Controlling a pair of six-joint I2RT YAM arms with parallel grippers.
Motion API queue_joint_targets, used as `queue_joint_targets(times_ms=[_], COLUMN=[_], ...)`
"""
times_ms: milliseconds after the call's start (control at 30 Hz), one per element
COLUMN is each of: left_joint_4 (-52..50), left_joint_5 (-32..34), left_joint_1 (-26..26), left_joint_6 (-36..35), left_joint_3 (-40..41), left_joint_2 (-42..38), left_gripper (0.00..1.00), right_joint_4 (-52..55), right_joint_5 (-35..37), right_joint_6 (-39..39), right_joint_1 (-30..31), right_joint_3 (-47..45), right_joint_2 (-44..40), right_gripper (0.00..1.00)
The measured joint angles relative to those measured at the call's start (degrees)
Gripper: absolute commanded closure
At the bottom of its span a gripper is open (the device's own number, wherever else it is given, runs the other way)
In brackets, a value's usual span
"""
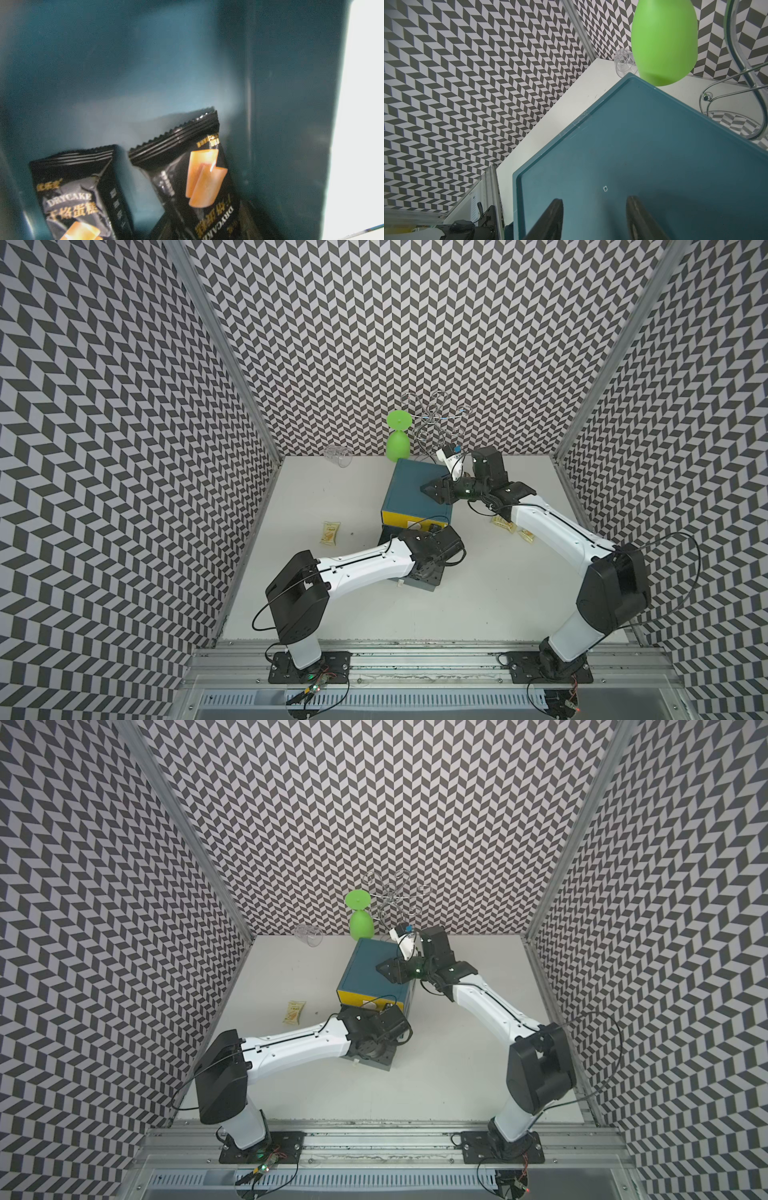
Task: Take the cookies out of the drawer
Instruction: Pick up the cookie from the drawer.
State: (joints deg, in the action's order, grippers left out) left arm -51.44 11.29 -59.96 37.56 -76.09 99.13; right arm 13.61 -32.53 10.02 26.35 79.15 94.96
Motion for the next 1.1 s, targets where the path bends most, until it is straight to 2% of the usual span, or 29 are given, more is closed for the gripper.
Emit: queue_joint_targets(times_ms=[200,500,800,1100], left_joint_4=[0.39,-0.79,-6.05,-6.95], left_joint_5=[0.85,4.33,9.03,10.56], left_joint_1=[-0.07,-0.15,-0.15,-0.17], left_joint_6=[-0.09,-0.42,-0.37,-0.35], left_joint_3=[0.0,-0.46,-2.82,-3.78], left_joint_2=[-0.02,-0.66,-2.54,-5.46], left_gripper=[0.66,0.73,0.76,0.77], right_joint_4=[-0.22,-0.39,-0.42,-0.42], right_joint_5=[0.0,-0.07,0.04,0.11], right_joint_6=[0.0,0.0,0.0,-0.02], right_joint_1=[-0.02,0.0,0.0,0.0], right_joint_3=[-0.11,-0.15,-0.17,-0.17], right_joint_2=[0.0,-0.02,-0.02,-0.02], right_gripper=[0.47,0.47,0.47,0.47])
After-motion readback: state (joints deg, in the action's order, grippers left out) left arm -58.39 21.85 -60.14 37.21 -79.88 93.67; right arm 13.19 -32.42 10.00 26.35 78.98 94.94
